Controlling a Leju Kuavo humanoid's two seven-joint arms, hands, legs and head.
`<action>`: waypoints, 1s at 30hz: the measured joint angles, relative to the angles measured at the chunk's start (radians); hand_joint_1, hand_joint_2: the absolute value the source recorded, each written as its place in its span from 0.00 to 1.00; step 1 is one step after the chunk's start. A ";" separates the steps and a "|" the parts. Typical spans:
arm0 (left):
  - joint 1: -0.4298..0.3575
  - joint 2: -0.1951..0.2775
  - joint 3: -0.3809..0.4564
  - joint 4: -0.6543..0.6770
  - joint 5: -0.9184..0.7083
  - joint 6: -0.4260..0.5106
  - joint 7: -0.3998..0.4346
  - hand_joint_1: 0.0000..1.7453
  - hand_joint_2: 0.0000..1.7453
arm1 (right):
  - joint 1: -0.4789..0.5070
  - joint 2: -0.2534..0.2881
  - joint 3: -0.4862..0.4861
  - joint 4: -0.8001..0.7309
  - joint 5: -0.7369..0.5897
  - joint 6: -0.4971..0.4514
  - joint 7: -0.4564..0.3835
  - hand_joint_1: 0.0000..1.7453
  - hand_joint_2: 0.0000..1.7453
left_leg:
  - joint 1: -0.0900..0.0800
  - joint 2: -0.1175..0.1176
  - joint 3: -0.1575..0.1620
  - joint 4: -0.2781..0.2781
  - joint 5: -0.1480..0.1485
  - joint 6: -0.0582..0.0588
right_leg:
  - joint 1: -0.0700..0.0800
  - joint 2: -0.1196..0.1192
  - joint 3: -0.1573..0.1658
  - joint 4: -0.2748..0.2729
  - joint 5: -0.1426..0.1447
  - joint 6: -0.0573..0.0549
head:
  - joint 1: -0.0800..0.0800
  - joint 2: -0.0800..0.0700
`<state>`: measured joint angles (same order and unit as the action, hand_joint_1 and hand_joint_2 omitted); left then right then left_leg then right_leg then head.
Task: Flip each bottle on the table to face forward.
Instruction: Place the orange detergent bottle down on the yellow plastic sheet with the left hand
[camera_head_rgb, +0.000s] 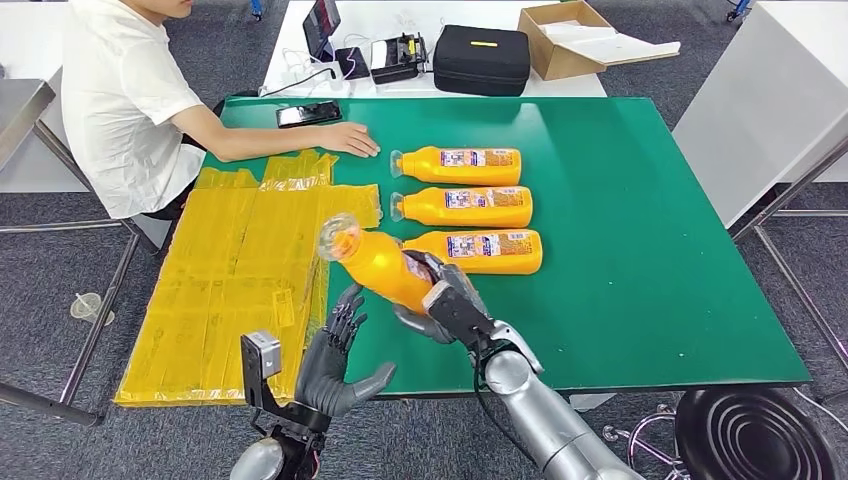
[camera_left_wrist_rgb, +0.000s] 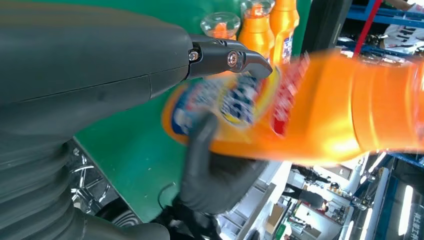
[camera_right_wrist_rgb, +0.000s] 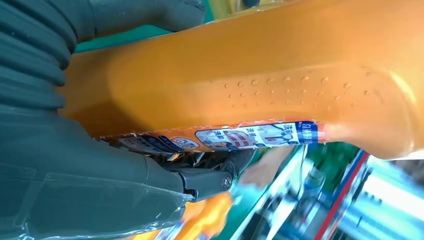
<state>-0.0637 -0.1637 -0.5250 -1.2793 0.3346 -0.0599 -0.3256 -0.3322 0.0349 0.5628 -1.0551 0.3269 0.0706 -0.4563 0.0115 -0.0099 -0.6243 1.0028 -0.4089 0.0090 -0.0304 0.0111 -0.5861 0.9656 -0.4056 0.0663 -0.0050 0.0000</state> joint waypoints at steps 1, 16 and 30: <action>-0.006 0.000 -0.001 0.005 0.001 0.000 0.000 0.00 1.00 | -0.009 0.007 0.016 0.015 0.005 0.003 -0.004 1.00 1.00 | 0.000 0.000 0.000 0.000 0.000 0.000 | 0.000 0.000 0.000 0.000 0.000 0.000 | 0.000 0.000; -0.029 0.000 0.007 0.038 0.004 0.042 -0.008 0.00 1.00 | -0.061 0.033 0.096 0.098 0.040 -0.010 -0.016 1.00 1.00 | 0.000 0.000 -0.001 0.000 0.000 0.000 | 0.000 0.000 -0.002 0.000 0.000 0.000 | 0.000 0.000; -0.045 -0.027 0.030 0.035 0.096 0.181 -0.017 0.00 1.00 | -0.029 0.038 0.203 0.075 0.062 -0.084 -0.019 1.00 1.00 | 0.000 0.000 -0.003 0.000 0.000 0.000 | 0.000 0.000 -0.003 0.000 0.000 0.000 | 0.000 0.000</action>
<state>-0.1084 -0.1910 -0.4947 -1.2440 0.4306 0.1213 -0.3428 -0.3608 0.0732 0.7661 -0.9806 0.3894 -0.0132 -0.4757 0.0114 -0.0102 -0.6270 1.0029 -0.4088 0.0090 -0.0305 0.0106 -0.5890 0.9656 -0.4057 0.0662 -0.0051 0.0000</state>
